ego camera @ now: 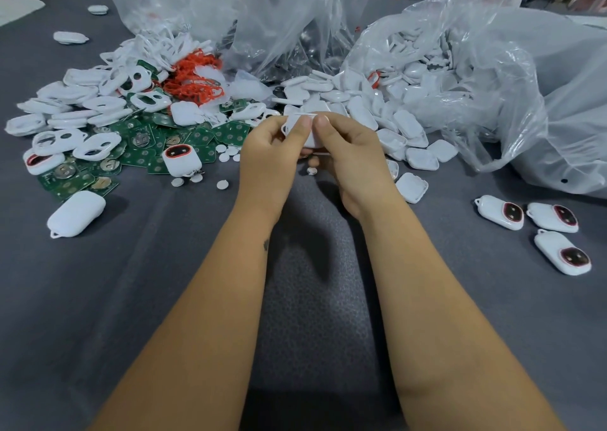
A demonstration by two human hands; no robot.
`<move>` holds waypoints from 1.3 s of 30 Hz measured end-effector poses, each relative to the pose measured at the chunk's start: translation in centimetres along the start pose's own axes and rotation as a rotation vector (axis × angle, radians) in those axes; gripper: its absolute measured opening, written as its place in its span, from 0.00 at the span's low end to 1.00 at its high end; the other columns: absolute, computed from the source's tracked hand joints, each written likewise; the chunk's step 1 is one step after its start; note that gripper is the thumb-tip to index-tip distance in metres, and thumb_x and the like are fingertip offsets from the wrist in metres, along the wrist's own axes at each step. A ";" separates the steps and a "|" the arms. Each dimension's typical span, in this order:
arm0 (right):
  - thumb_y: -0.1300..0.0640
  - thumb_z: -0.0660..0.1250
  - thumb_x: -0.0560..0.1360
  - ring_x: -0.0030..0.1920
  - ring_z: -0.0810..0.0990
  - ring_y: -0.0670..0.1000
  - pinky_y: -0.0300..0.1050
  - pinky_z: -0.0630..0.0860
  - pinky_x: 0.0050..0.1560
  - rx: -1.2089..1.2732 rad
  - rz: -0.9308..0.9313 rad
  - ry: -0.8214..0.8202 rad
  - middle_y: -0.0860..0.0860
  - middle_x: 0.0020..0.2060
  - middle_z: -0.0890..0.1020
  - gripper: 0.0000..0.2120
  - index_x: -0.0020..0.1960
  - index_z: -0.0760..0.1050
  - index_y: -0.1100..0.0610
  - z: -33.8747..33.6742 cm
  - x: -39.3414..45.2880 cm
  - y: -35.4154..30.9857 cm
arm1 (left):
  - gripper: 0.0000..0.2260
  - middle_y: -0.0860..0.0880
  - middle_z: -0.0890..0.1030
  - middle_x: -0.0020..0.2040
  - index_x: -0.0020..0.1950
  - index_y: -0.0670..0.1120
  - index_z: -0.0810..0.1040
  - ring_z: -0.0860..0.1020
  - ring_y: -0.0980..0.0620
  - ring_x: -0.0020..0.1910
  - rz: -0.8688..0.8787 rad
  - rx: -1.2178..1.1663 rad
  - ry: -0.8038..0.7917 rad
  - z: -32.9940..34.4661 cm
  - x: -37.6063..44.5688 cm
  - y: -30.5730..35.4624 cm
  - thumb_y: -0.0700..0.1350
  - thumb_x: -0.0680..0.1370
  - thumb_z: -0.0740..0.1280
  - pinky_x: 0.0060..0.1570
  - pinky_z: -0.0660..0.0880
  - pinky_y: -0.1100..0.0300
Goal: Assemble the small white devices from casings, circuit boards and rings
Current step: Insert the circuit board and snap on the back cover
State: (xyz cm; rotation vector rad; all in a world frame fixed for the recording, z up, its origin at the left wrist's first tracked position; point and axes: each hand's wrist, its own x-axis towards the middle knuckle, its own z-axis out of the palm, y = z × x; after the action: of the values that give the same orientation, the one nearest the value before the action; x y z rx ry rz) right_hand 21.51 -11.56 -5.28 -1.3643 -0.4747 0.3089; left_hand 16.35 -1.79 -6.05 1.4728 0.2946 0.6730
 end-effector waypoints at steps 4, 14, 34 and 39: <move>0.58 0.63 0.81 0.40 0.77 0.57 0.46 0.73 0.40 -0.002 0.019 -0.019 0.60 0.41 0.82 0.10 0.49 0.82 0.60 0.0 0.0 -0.1 | 0.04 0.46 0.81 0.41 0.53 0.42 0.77 0.80 0.56 0.34 -0.001 -0.088 0.023 -0.3 0.3 -0.1 0.37 0.78 0.68 0.35 0.76 0.65; 0.62 0.66 0.78 0.35 0.76 0.53 0.41 0.72 0.32 0.095 -0.002 0.066 0.56 0.33 0.82 0.08 0.45 0.83 0.60 0.3 -0.1 -0.1 | 0.08 0.46 0.83 0.34 0.43 0.40 0.81 0.79 0.49 0.31 -0.124 -0.277 0.011 -0.1 0.5 0.3 0.38 0.80 0.65 0.35 0.78 0.59; 0.72 0.64 0.75 0.57 0.78 0.55 0.53 0.72 0.68 0.259 -0.157 0.007 0.55 0.51 0.82 0.13 0.58 0.76 0.65 -0.3 0.1 -0.5 | 0.12 0.44 0.79 0.49 0.58 0.38 0.76 0.76 0.50 0.52 -0.045 -0.435 -0.096 -0.2 0.1 0.9 0.28 0.78 0.61 0.62 0.73 0.59; 0.75 0.63 0.74 0.56 0.78 0.52 0.46 0.73 0.64 0.291 -0.155 -0.024 0.55 0.52 0.81 0.17 0.61 0.74 0.65 -0.4 -0.1 -1.1 | 0.11 0.47 0.82 0.47 0.55 0.41 0.78 0.78 0.52 0.52 -0.049 -0.462 -0.118 -0.4 0.0 0.8 0.29 0.78 0.62 0.61 0.75 0.61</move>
State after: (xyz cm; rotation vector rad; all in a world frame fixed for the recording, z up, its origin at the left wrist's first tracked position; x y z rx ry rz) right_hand 21.54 -12.19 -4.32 -1.0355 -0.5305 0.2558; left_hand 15.97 -1.51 -5.27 1.0542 0.0742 0.5663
